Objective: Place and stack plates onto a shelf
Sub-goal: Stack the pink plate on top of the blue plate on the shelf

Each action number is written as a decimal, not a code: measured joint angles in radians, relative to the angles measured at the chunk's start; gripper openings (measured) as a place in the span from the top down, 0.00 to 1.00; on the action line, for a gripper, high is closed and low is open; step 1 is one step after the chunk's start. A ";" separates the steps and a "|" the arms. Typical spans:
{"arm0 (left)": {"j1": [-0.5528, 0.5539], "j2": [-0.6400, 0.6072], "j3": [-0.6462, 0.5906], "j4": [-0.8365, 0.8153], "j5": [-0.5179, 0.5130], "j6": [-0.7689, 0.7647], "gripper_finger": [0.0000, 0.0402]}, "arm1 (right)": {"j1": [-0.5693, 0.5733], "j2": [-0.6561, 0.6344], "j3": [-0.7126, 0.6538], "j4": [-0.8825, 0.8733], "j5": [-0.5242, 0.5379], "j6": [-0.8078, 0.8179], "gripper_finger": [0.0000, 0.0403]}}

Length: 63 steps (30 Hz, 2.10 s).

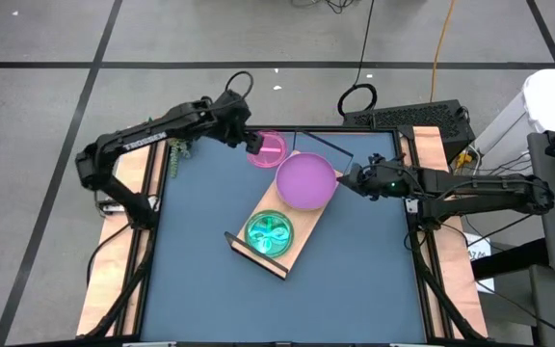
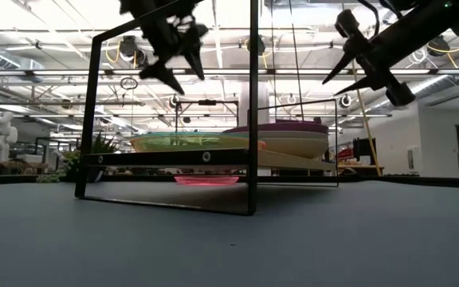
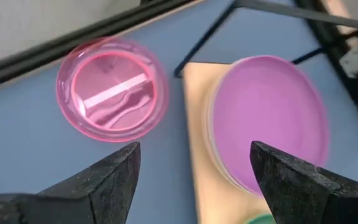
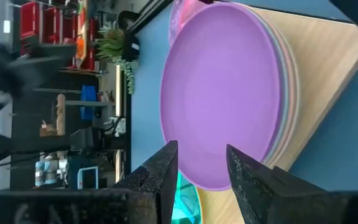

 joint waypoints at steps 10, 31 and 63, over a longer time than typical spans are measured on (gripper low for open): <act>0.188 0.185 0.000 0.009 0.198 -0.013 0.24 | 0.000 -0.033 0.000 0.035 0.000 -0.102 0.70; 0.372 0.449 0.001 0.083 0.343 0.096 0.24 | 0.000 -0.032 0.000 0.058 0.000 -0.181 0.70; 0.382 0.455 -0.211 0.337 0.381 0.026 0.43 | -0.001 -0.031 0.000 0.057 0.009 -0.204 0.70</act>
